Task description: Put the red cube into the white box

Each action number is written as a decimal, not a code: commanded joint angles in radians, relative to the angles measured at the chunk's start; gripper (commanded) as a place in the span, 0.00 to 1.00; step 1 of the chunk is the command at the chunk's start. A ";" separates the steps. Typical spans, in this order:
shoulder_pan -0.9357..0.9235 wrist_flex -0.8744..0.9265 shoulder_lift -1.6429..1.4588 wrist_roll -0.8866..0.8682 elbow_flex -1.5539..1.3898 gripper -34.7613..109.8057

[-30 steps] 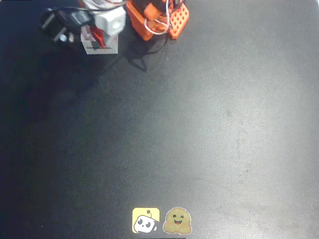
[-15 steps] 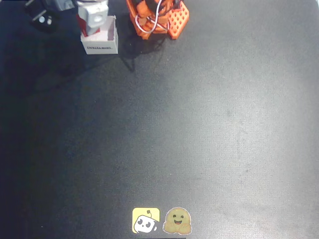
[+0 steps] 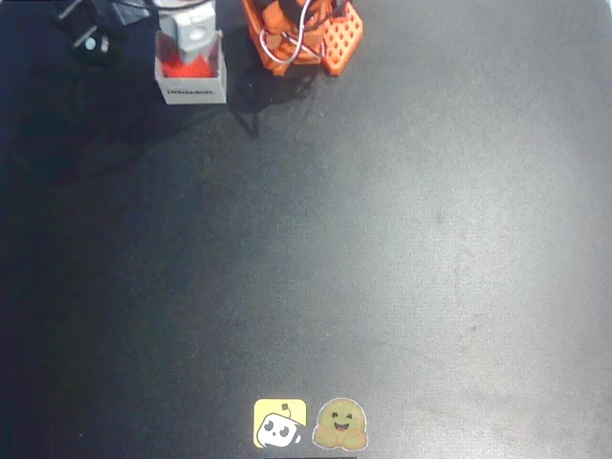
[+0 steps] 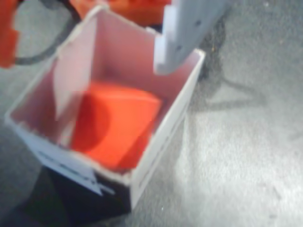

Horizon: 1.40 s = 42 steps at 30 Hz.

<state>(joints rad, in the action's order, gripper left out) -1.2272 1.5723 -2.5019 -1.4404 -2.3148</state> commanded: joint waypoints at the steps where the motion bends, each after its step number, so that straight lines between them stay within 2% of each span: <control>1: 0.002 0.002 0.002 0.023 0.043 0.42; 4: 0.008 0.009 0.002 0.025 0.051 0.39; 7: 0.008 0.008 0.006 0.057 0.075 0.25; 11: 0.091 -0.041 0.167 0.160 0.196 0.24; 15: 0.362 -0.038 0.319 0.160 0.371 0.24; 19: 0.683 -0.054 0.351 0.005 0.451 0.24; 24: 0.916 -0.075 0.341 -0.060 0.471 0.24; 28: 1.011 -0.109 0.238 -0.071 0.376 0.24; 32: 1.066 -0.129 -0.005 -0.071 0.181 0.24; 42: 1.135 -0.118 -0.416 -0.075 -0.109 0.24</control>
<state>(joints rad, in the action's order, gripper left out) -0.1120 1.4557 -2.8348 -1.5094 -2.3838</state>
